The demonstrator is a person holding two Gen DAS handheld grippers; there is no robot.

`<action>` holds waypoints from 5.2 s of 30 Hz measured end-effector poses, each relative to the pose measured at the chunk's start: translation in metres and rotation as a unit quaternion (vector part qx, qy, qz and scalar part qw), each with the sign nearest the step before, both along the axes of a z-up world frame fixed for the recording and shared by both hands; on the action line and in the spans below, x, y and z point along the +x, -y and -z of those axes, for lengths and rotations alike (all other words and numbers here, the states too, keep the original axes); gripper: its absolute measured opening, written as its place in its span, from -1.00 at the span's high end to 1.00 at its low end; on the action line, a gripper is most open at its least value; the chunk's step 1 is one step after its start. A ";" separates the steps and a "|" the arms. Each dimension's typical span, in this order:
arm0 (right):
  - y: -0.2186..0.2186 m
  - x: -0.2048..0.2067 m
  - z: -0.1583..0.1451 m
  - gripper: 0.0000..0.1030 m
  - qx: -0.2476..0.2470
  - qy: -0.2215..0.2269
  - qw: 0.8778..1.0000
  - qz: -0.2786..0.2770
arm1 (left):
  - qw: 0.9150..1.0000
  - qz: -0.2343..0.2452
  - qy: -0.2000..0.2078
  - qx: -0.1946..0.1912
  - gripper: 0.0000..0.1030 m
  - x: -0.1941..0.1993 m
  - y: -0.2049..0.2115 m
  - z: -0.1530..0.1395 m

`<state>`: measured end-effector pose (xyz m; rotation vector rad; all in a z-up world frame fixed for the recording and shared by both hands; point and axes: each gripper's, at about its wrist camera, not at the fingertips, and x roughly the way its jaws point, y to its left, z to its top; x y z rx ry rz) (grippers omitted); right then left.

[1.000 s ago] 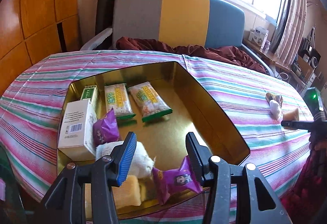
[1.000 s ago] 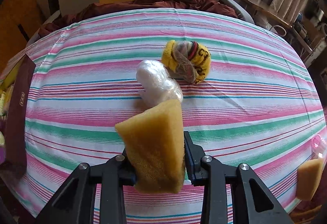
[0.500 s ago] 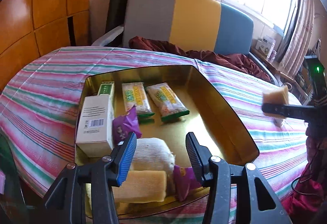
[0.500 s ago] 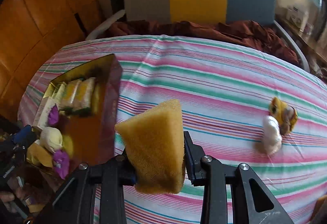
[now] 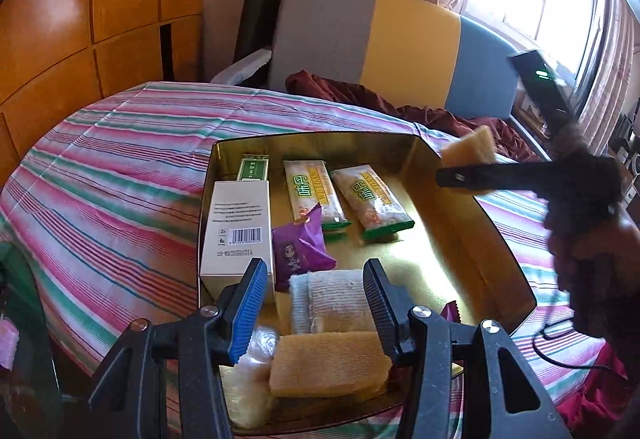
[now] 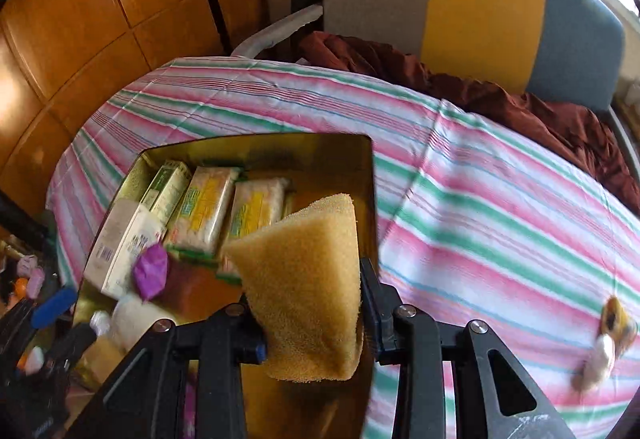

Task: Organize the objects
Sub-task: 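Carry the yellow sponge into the gold tray and open the right tool, then move both tools to the pile and grasp the white wrapped bundle with the left tool, then hold the white bundle with the left tool while the right tool grasps the yellow sock ball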

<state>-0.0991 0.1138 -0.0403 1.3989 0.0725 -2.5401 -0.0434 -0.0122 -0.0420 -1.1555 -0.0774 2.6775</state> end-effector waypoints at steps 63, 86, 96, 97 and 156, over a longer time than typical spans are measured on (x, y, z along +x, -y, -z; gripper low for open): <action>-0.415 0.171 0.003 -0.82 -0.169 -0.049 0.855 0.488 | 0.962 0.273 0.034 0.001 0.02 0.020 -0.247 -0.021; -0.415 0.171 0.011 -0.84 -0.231 -0.019 0.852 0.469 | 0.937 0.310 0.154 0.048 -0.13 -0.037 -0.444 0.055; -0.410 0.162 0.011 -0.84 -0.204 -0.014 0.870 0.448 | 0.933 0.325 0.143 0.054 0.22 -0.029 -0.420 0.069; -0.409 0.162 0.011 -0.84 -0.199 -0.014 0.872 0.447 | 0.934 0.321 0.145 0.056 0.22 -0.027 -0.407 0.069; -0.294 0.121 0.053 0.07 -0.014 0.073 0.973 0.218 | 0.940 0.339 0.030 -0.010 0.21 0.071 -0.274 0.035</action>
